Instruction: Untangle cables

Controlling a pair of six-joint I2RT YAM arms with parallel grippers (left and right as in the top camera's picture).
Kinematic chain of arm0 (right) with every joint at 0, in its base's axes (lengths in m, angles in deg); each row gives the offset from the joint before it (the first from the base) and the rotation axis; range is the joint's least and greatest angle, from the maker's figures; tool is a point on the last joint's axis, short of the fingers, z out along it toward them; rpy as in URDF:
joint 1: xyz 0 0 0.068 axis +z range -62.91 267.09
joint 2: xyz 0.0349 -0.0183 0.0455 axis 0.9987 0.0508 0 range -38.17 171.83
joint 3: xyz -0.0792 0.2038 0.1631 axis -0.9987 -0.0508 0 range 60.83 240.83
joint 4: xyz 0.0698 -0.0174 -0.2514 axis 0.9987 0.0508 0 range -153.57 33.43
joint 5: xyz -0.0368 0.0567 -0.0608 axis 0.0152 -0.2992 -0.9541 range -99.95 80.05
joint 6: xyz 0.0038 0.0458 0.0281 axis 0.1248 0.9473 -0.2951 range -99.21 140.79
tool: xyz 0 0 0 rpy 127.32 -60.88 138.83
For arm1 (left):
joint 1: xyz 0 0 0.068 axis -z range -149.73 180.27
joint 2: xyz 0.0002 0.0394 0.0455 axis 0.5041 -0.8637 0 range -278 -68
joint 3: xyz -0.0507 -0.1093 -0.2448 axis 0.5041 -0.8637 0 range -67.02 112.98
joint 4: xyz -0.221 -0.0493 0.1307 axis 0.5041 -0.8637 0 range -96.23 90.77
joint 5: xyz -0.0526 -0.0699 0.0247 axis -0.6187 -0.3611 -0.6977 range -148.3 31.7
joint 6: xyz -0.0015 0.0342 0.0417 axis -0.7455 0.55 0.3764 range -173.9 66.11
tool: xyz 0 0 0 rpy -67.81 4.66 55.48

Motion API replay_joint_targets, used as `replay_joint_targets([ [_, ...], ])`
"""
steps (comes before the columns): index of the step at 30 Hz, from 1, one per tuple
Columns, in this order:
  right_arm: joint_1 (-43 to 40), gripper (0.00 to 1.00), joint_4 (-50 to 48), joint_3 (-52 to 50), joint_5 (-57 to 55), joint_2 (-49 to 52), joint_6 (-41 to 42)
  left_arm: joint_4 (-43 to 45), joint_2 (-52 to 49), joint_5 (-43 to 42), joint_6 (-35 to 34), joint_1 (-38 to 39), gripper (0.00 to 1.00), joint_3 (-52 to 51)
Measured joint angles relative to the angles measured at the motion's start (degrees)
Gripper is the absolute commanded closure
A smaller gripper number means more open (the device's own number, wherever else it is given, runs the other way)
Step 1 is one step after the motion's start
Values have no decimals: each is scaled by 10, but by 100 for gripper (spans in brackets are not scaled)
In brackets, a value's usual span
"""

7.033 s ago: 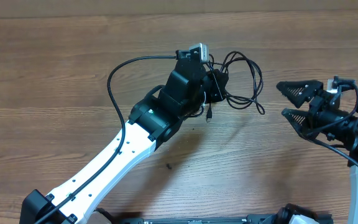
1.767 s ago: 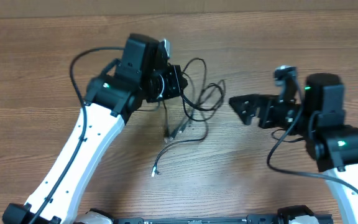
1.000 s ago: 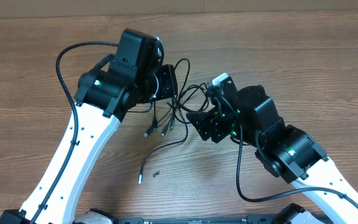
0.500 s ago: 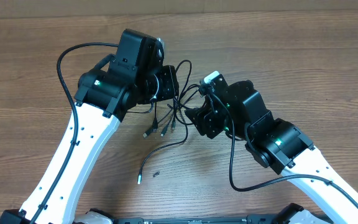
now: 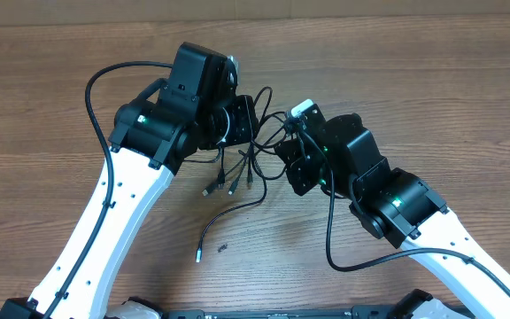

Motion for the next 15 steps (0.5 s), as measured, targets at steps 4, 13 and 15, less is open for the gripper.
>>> replay_joint_targets([
  [4, 0, 61, -9, 0, -3, 0, 0, -1, 0, -2, 0, 1, 96, 0],
  [13, 0, 48, -10, 0, -2, 0, -69, -41, 0, -2, 0, 1, 96, 1],
  [15, 0, 47, -10, 0, -2, 0, -94, -45, 0, -3, 0, 1, 96, 2],
])
